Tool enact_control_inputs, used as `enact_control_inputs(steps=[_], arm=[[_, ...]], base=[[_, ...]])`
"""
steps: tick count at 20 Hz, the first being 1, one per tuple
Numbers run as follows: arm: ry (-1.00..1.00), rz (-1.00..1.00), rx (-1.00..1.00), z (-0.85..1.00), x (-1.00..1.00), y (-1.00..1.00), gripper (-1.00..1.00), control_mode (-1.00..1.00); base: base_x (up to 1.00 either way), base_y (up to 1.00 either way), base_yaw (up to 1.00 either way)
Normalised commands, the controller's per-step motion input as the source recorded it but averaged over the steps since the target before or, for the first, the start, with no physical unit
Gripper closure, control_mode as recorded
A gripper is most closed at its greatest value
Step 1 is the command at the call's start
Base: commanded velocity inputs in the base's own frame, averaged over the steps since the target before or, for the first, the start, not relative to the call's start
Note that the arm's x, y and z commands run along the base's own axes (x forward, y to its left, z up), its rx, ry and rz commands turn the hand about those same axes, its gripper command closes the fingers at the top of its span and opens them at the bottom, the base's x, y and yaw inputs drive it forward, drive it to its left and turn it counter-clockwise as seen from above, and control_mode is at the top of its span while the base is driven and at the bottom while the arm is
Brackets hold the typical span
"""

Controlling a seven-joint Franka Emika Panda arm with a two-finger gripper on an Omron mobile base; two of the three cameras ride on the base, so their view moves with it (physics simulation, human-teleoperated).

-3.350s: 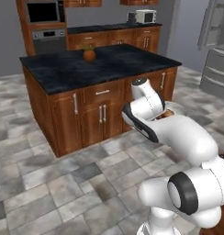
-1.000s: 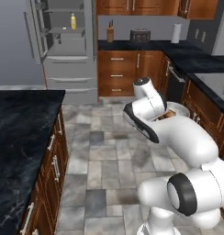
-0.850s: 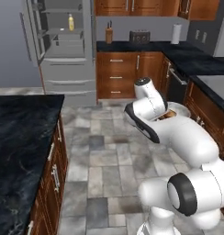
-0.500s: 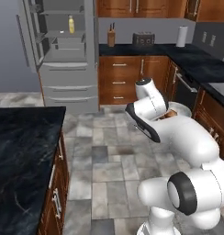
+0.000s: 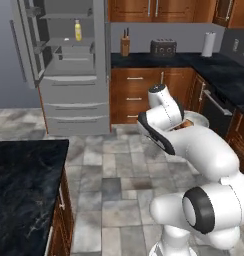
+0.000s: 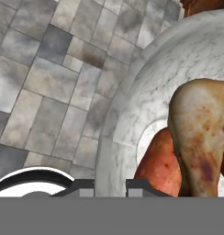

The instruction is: Pick the chicken drumstick and sweet potato from their plates and place them in the bowl. Then put the bowl in the fridge.

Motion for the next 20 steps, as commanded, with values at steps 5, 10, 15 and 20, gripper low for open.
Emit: enact_control_inputs(steps=[5,10,15,20], arm=[[0.0,0.0,0.0,0.0,0.0,0.0,1.0,1.0],[0.0,0.0,0.0,0.0,0.0,0.0,1.0,1.0],[0.0,0.0,0.0,0.0,0.0,0.0,1.0,1.0],[0.0,0.0,0.0,0.0,0.0,0.0,1.0,1.0]], base=[[0.88,0.05,0.17],[0.82,0.06,0.29],[0.81,0.0,0.34],[0.81,0.0,0.35]])
